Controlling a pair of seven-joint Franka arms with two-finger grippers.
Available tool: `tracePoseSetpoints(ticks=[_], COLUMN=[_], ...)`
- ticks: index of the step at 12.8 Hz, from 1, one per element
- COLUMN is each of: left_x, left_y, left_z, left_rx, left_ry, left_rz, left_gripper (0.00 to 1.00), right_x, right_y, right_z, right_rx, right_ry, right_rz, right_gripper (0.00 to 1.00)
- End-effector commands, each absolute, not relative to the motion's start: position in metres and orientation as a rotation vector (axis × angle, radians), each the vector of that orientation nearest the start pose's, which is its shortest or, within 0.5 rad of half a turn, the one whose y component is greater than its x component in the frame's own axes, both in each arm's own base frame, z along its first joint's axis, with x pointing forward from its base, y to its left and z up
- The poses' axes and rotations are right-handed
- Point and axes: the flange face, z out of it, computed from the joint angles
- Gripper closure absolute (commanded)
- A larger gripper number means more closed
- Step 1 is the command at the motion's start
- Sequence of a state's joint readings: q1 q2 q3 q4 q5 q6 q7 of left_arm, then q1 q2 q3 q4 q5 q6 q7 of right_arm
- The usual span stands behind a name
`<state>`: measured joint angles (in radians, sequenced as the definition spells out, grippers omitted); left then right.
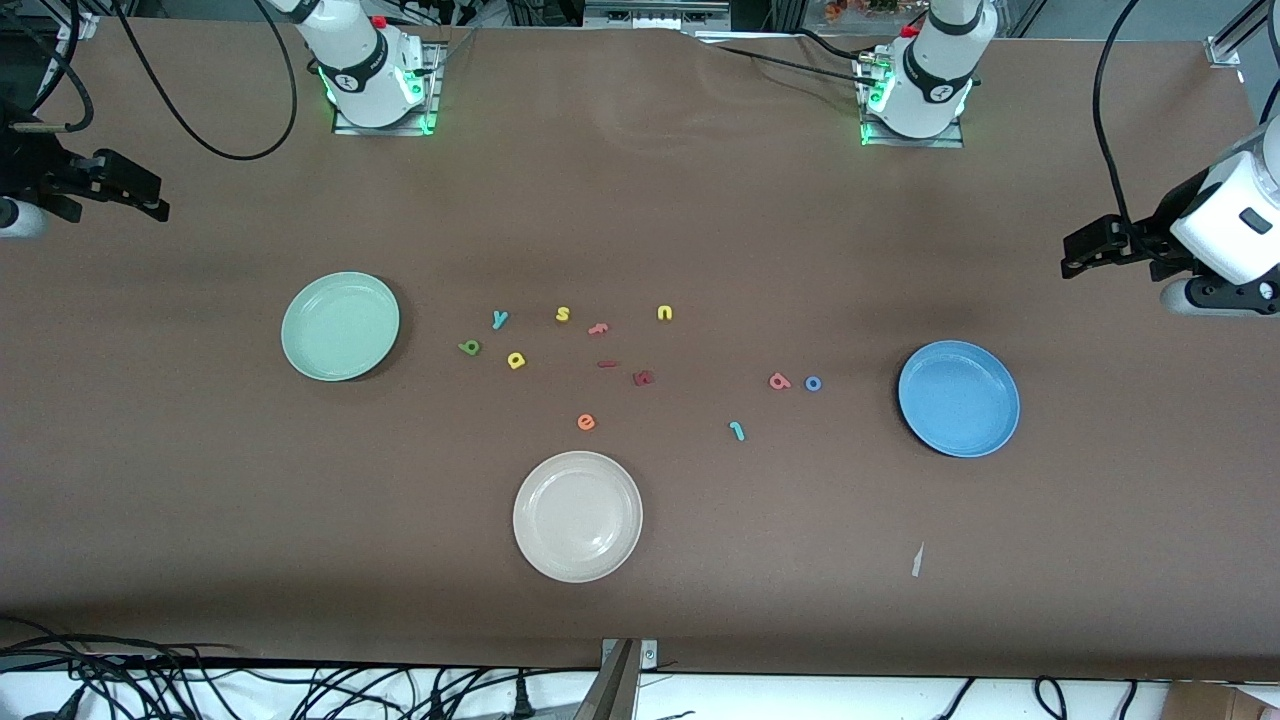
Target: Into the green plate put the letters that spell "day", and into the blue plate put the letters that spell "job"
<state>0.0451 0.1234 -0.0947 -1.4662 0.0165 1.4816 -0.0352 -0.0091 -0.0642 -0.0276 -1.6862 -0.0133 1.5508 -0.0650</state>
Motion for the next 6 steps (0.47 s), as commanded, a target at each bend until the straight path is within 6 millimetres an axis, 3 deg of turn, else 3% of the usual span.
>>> tracePoseSetpoints(ticks=[1, 6], left_x=[0.5777, 0.5776], left_y=[-0.0248, -0.0275], left_z=[0.6024, 0.6024], left_rx=[-3.149, -3.148], left_ry=[0.005, 0.012], left_rz=[0.152, 0.152], left_gripper=[0.00, 0.00], right_x=[0.5308, 0.5306], right_y=[-0.0222, -0.0222], right_z=[0.6092, 0.6091], right_rx=[-3.145, -3.145], right_ry=[-0.053, -0.053], right_rz=[0.119, 0.121], right_gripper=[0.00, 0.00])
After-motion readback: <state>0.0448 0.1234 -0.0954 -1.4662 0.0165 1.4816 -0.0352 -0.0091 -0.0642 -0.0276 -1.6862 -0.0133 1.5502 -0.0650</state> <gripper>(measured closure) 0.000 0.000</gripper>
